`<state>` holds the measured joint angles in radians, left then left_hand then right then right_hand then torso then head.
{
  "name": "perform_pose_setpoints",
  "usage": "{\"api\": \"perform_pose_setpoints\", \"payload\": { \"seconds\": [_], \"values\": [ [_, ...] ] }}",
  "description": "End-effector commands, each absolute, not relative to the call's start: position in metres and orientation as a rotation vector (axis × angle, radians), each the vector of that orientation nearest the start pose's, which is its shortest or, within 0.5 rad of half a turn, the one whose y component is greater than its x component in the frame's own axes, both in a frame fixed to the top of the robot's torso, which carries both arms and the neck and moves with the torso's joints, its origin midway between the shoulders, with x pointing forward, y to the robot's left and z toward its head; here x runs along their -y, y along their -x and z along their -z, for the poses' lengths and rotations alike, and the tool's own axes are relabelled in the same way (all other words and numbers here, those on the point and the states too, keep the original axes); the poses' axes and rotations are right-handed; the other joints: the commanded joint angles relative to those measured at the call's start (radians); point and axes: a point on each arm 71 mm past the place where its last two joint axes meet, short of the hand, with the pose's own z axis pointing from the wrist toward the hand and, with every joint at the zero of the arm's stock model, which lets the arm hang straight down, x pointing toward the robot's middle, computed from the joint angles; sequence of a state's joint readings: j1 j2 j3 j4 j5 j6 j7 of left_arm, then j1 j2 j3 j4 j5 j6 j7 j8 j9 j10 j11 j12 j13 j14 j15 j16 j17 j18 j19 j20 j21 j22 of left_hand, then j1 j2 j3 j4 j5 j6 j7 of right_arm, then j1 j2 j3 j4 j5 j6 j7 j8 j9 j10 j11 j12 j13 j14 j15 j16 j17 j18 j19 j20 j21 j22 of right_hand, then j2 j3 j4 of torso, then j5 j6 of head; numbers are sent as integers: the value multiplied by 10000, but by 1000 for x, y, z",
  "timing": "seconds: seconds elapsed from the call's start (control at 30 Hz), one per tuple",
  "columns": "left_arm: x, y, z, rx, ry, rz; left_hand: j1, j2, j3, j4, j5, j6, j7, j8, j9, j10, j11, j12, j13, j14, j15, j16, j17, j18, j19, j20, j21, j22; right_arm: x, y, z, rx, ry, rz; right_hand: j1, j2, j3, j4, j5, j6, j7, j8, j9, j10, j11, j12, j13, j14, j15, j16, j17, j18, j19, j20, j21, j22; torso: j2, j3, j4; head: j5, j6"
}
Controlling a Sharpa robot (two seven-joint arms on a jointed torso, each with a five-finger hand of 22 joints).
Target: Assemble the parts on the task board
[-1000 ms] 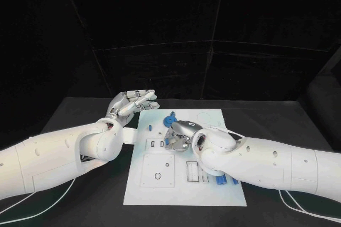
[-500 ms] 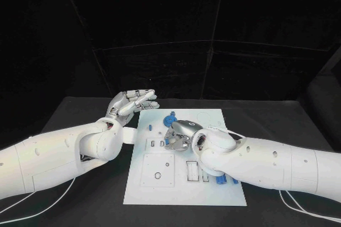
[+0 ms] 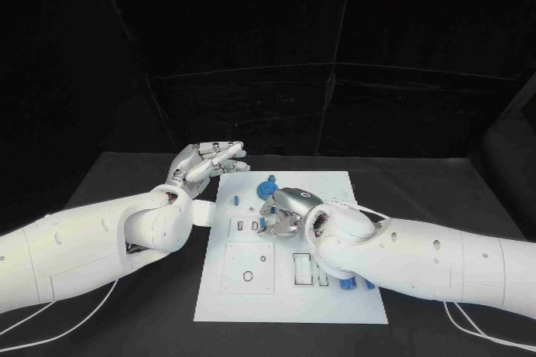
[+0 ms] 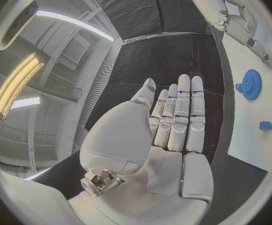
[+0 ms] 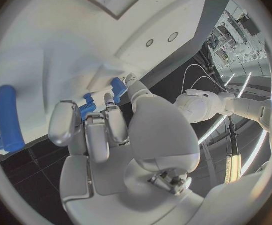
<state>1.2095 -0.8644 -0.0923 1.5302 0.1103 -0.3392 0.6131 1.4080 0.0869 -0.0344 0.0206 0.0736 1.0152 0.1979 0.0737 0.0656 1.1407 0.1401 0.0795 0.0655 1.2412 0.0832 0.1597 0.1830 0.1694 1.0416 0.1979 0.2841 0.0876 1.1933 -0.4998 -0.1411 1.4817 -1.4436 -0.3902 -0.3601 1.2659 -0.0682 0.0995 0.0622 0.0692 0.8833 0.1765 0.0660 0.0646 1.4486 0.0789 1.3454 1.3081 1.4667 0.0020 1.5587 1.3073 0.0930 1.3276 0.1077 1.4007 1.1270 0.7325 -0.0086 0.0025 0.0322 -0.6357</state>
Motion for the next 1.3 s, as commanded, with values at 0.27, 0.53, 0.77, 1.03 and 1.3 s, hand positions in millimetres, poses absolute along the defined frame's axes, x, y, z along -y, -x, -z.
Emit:
{"api": "perform_pose_setpoints", "payload": {
  "seconds": [0.27,0.53,0.77,1.03,1.3],
  "values": [
    [-225,-481,183,-13860,10082,15483,-501,-190,-363,278,-44,333,-244,21,24,1020,-377,122,117,1764,-502,857,946,155,1209,-523,791,354,67,-447,199,-15576,2310,-9915,368,10,-253,14,-148,-76,-6,20,36,-13,81,-73,872,934,106,-63,2181,-71,-39,126,-84,-34,-29,6,9,50,42],
    [-234,-480,188,-16486,8862,13560,-236,-135,-315,265,-23,1068,-857,309,238,2417,-1039,1003,795,2822,-1202,6605,6116,97,2482,-1202,2371,1240,115,-448,181,-16020,1138,-11044,848,306,-447,-117,222,596,-188,317,136,-133,-88,-336,664,801,-28,-307,1658,37,-362,27,-371,-596,-99,48,-14,97,62],
    [-240,-487,186,-19614,6943,11115,-796,-283,-563,970,-42,1023,-1011,790,801,1879,-1203,3792,3346,2781,-1331,12102,11567,-61,2405,-1458,4997,3461,160,-464,158,-15980,-645,-10975,1030,467,-534,-213,665,832,-255,344,117,-208,-161,-596,465,762,-107,-409,1471,66,-443,-58,-485,-793,-253,126,-15,171,-9],
    [-228,-493,186,-21990,5199,8038,-1956,-181,-1104,2524,-107,798,-1253,1950,1871,1594,-1374,8136,7406,3296,-1469,14111,13878,-840,3800,-1523,9955,9886,187,-476,146,-15797,-1375,-10668,1093,544,-589,-258,912,938,-276,340,99,-238,-188,-714,378,746,-135,-460,1392,77,-472,-88,-544,-873,-399,187,-3,217,-120],
    [-203,-498,193,-23519,3860,5486,-2281,119,-1904,2708,-241,-48,-1301,3440,3234,1390,-1431,9896,9065,3296,-1518,14111,13878,-1065,4119,-1570,11075,11529,190,-480,144,-15901,-1489,-10549,1100,537,-652,-273,1035,942,-281,311,81,-250,-195,-768,337,741,-143,-482,1360,81,-479,-99,-569,-905,-428,206,-15,232,-144]
  ]
}}
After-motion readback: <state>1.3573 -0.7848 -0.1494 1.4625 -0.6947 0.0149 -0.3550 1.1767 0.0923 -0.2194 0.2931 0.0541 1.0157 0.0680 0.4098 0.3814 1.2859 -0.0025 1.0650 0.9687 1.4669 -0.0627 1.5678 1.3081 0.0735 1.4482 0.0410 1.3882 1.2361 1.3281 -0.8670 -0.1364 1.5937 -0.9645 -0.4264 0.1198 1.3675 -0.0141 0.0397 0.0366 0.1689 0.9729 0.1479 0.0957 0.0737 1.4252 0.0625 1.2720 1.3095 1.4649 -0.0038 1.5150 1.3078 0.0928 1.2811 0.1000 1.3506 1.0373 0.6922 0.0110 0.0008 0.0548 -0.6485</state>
